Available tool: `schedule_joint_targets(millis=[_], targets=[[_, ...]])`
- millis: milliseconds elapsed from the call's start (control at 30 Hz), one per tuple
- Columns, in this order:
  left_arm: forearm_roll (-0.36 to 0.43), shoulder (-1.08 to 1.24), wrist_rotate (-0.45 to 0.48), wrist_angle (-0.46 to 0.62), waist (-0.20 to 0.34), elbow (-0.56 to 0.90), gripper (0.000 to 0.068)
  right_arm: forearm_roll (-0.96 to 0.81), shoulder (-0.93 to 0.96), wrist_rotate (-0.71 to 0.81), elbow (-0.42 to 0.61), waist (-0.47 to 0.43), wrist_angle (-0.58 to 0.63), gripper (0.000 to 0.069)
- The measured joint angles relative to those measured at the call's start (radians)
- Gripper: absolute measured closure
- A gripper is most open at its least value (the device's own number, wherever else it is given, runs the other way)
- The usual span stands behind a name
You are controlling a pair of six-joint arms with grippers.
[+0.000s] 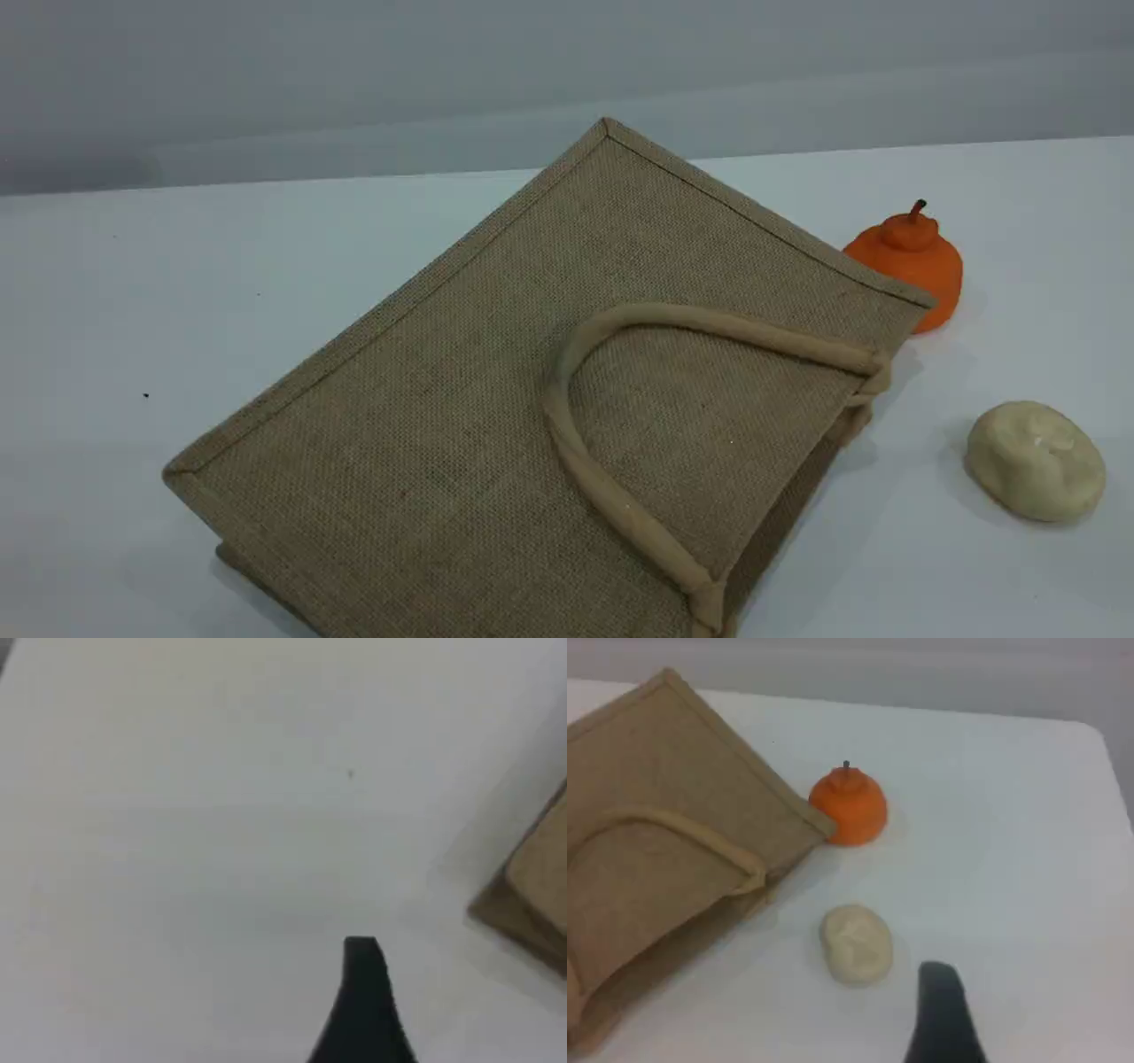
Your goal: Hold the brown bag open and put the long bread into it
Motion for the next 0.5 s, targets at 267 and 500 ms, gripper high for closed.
schedule_joint_targets(millis=[267, 500], targets=[[0.000, -0.102, 0.000, 0.001, 0.010, 0.000, 0.0194, 0.000, 0.000, 0.000, 0.000, 0.000, 0.000, 0.0286], [-0.001, -0.101, 0.000, 0.001, 0.081, 0.000, 0.0194, 0.000, 0.000, 0.000, 0.000, 0.000, 0.000, 0.0286]])
